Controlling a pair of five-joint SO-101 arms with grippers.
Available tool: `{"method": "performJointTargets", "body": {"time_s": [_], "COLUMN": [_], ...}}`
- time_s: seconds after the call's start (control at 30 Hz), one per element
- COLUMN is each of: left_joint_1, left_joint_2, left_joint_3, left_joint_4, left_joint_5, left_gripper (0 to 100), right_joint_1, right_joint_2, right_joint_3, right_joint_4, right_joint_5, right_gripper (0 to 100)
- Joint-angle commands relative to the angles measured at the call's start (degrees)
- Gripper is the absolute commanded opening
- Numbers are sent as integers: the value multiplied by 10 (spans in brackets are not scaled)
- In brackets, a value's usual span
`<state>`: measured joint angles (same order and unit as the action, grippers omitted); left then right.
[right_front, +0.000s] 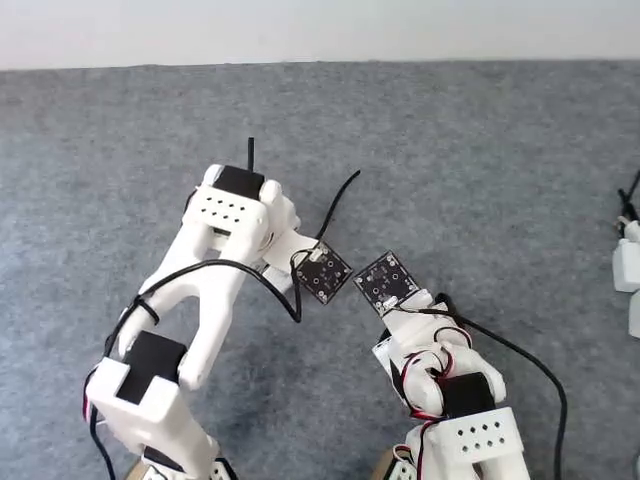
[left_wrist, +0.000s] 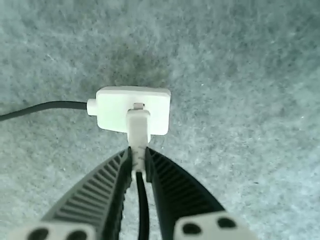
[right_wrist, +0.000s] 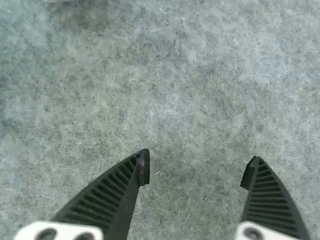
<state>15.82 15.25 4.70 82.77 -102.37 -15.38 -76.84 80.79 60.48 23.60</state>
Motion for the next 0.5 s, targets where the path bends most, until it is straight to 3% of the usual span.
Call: {"method": "performJointTargets", "body": {"time_s": [0.0, 0.47], "left_joint_1": [19, 51], "left_joint_2": [11, 11], "left_joint_3": [39, 40], "left_joint_4": [-6, -3], "left_joint_5": [3, 4], "left_gripper": [9, 9], "right_joint_1": [1, 2], "right_joint_2": [-7, -7], "right_joint_3": [-6, -6], "right_joint_4": [-10, -10], "right_joint_5": [-6, -6], "right_gripper": [314, 314]}}
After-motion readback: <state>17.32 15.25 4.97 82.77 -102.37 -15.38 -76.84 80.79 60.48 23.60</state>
